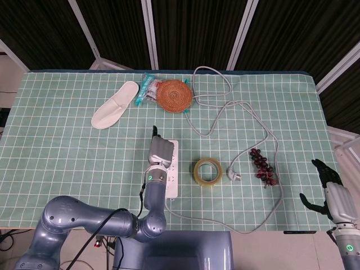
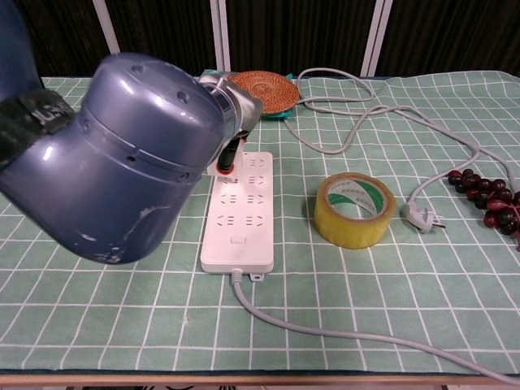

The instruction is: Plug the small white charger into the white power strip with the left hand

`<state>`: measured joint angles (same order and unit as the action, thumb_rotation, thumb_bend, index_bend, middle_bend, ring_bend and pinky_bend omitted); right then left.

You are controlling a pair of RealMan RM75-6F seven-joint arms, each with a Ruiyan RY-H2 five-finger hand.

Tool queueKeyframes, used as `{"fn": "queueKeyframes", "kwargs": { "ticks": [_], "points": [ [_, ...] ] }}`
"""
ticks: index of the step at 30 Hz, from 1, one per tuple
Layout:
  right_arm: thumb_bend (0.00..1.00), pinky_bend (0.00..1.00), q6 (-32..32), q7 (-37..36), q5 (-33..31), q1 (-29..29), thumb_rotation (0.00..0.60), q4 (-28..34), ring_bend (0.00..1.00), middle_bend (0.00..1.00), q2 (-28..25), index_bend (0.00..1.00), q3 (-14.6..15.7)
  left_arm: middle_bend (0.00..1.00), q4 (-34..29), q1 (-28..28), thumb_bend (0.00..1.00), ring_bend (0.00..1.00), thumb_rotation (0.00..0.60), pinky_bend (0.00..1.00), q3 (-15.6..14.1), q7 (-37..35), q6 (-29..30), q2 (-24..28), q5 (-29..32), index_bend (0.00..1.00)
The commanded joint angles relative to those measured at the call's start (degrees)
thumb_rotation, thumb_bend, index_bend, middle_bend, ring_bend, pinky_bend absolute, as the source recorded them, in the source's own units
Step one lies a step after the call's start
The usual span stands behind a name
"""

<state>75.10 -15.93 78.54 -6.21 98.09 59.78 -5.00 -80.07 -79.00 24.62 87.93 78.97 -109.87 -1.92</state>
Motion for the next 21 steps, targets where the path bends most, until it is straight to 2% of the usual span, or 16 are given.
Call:
{"fn": "queueKeyframes", "kwargs": {
  "ticks": [1,21],
  "points": [
    [0.39,0.00,-0.03,0.08,-0.01,-0.03,0.600,0.10,0.00,0.00,0.00,0.00,0.00,0.82,0.13,0.07,0.75,0.27,0.600,0.00,0.07,-0.12,-0.17,-0.13,-0.26,0.76],
    [0.39,0.00,-0.16,-0.18,-0.10,-0.04,0.600,0.22,0.00,0.00,-0.10,0.00,0.00,0.82,1.60,0.48,0.75,0.27,0.600,0.00,-0.31,0.64,-1.45,-1.66,-0.90,0.76]
  ]
}}
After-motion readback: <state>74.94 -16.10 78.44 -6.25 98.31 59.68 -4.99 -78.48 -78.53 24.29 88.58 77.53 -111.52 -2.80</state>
